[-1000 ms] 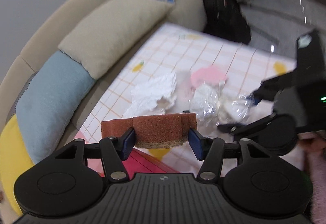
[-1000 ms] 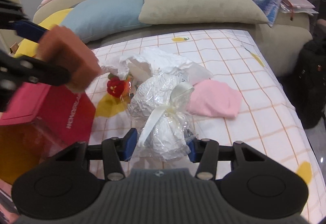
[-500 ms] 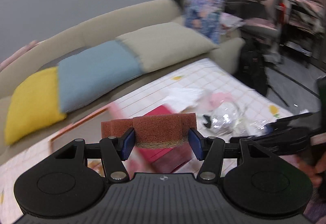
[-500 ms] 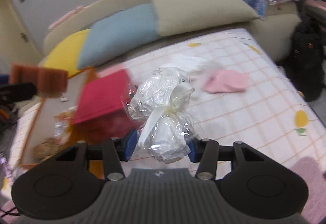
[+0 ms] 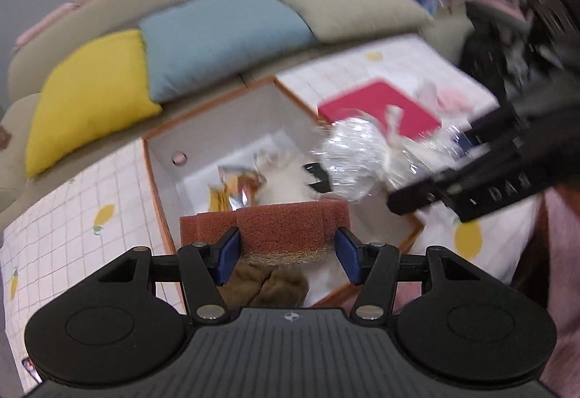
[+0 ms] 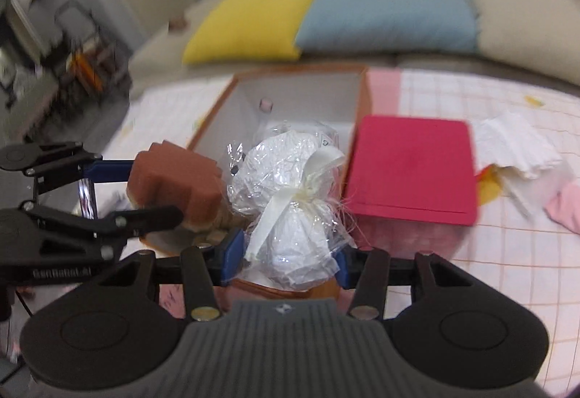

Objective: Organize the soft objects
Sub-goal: 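Carry the sponge and wrapped bundle into the orange box and release both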

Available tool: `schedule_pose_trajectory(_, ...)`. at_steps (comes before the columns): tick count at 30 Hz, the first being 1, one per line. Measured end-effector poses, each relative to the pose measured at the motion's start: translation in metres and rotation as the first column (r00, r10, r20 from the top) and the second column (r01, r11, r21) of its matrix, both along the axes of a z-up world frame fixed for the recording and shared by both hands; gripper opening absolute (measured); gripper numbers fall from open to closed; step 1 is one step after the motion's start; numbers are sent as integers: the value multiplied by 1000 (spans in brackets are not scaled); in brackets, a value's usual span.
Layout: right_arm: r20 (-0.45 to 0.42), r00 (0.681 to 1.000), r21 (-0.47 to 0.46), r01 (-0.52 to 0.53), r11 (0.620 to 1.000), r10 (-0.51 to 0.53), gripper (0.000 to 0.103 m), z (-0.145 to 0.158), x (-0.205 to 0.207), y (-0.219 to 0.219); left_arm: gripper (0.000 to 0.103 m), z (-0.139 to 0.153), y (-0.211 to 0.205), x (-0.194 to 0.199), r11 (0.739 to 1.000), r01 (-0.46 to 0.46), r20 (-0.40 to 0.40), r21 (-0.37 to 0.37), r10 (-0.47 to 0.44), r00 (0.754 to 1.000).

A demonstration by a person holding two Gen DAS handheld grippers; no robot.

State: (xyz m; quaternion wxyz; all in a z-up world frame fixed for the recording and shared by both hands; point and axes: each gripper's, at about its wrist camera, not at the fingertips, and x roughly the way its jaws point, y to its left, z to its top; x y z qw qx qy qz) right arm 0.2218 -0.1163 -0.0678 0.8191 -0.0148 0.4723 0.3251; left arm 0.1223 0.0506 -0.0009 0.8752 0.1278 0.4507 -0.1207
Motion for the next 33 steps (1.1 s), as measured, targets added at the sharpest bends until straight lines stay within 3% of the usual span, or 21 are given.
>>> schedule_pose_trajectory(5,-35,996,-165,-92,982,87,50,-18,25,38,65,-27,-2,16,994,100,-92,37,-96,991)
schedule_pose_trajectory(9,-67,985,-245,-169,955,157,50,-26,30,58,65,-42,-2,18,980,182,-124,83,-171,977)
schedule_pose_trajectory(13,-99,974,-322,-227,919,206,51,-38,33,72,65,-48,3,17,967,240,-141,84,-227,964)
schedule_pose_trajectory(16,-143,964,-338,-260,905,223,51,-50,37,80,61,-50,6,22,967,254,-165,25,-246,955)
schedule_pose_trajectory(20,-173,961,-334,-262,905,215,51,-57,43,83,60,-56,5,26,963,270,-184,27,-260,948)
schedule_pose_trajectory(23,-177,957,-340,-278,898,229,53,-59,41,84,64,-57,3,24,958,284,-191,24,-275,942)
schedule_pose_trajectory(24,-177,957,-340,-280,898,231,54,-59,41,84,70,-56,3,24,959,284,-194,20,-275,942)
schedule_pose_trajectory(29,-178,953,-322,-291,901,244,59,-51,38,81,72,-50,12,25,967,254,-204,-39,-256,945)
schedule_pose_trajectory(33,-151,956,-334,-290,897,252,67,-35,35,76,75,-45,15,21,968,248,-203,-33,-250,947)
